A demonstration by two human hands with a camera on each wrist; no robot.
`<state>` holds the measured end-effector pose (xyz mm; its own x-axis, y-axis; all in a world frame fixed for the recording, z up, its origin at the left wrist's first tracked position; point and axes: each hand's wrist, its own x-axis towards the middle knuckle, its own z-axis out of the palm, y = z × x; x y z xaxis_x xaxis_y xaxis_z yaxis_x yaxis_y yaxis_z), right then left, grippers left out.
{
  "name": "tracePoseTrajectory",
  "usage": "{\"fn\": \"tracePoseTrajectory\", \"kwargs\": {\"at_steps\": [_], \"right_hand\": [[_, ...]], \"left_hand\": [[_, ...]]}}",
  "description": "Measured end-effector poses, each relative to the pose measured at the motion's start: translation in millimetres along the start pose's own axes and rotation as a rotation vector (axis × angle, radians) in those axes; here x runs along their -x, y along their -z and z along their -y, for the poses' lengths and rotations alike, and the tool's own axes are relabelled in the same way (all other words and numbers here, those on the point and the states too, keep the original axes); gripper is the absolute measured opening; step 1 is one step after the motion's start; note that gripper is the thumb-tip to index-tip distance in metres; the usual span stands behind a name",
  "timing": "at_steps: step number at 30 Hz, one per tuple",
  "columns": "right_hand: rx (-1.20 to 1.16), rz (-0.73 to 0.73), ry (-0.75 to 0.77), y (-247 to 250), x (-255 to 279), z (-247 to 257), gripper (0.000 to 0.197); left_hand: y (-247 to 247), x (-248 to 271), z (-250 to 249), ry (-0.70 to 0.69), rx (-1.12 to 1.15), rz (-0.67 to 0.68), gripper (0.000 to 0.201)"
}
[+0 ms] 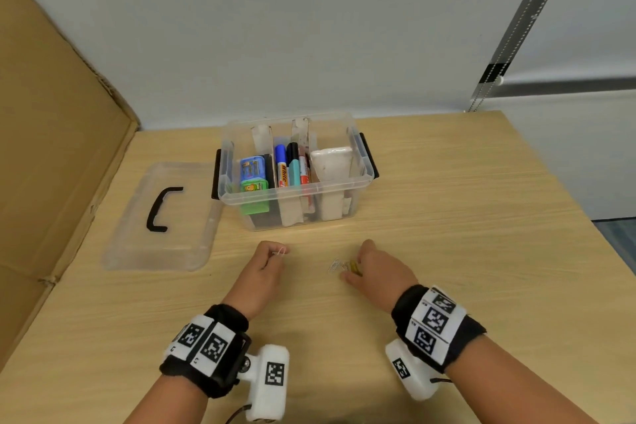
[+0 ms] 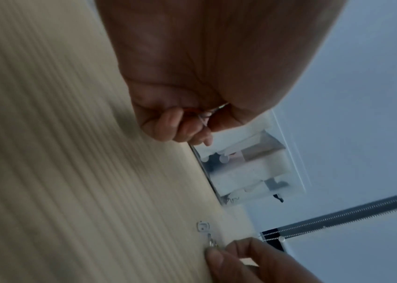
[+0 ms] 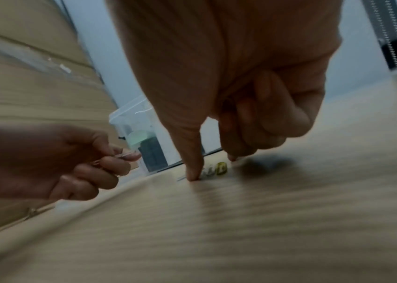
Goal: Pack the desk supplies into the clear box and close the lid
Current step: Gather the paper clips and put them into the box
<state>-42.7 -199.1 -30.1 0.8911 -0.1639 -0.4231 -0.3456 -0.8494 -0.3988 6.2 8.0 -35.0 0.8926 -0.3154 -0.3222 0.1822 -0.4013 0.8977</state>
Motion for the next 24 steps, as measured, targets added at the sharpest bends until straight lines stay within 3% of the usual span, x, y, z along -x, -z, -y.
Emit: {"fn": "tracePoseTrajectory", "kwargs": {"at_steps": [5, 8, 10, 14, 17, 24], "right_hand": [[-0.005, 0.046, 0.002, -6.6, -2.2, 9.2, 0.028], [0.113, 0.040, 0.037, -7.9, 2.1, 12.5, 0.026], [0.237, 0.048, 0.063, -9.1, 6.4, 17.2, 0.030], [0.399, 0.035, 0.105, -9.3, 10.9, 25.4, 0.038], [0.444, 0.032, 0.111, -5.7, 11.0, 25.0, 0.035], [0.295, 0.068, 0.081, 2.4, 9.7, 9.2, 0.032]], "left_hand": [[-4.8, -4.3, -5.4, 0.161, 0.267, 0.018, 0.020], [-11.1, -10.1, -12.4, 0.202, 0.277, 0.046, 0.018], [-16.6, -14.3, -17.8, 0.167, 0.156, 0.083, 0.016], [-32.2, -25.0, -24.1, -0.057, -0.377, 0.138, 0.016], [-44.5, -30.1, -27.7, -0.126, -0.685, 0.153, 0.021], [-54.0, -35.4, -29.5, -0.146, -0.840, 0.130, 0.017]]}}
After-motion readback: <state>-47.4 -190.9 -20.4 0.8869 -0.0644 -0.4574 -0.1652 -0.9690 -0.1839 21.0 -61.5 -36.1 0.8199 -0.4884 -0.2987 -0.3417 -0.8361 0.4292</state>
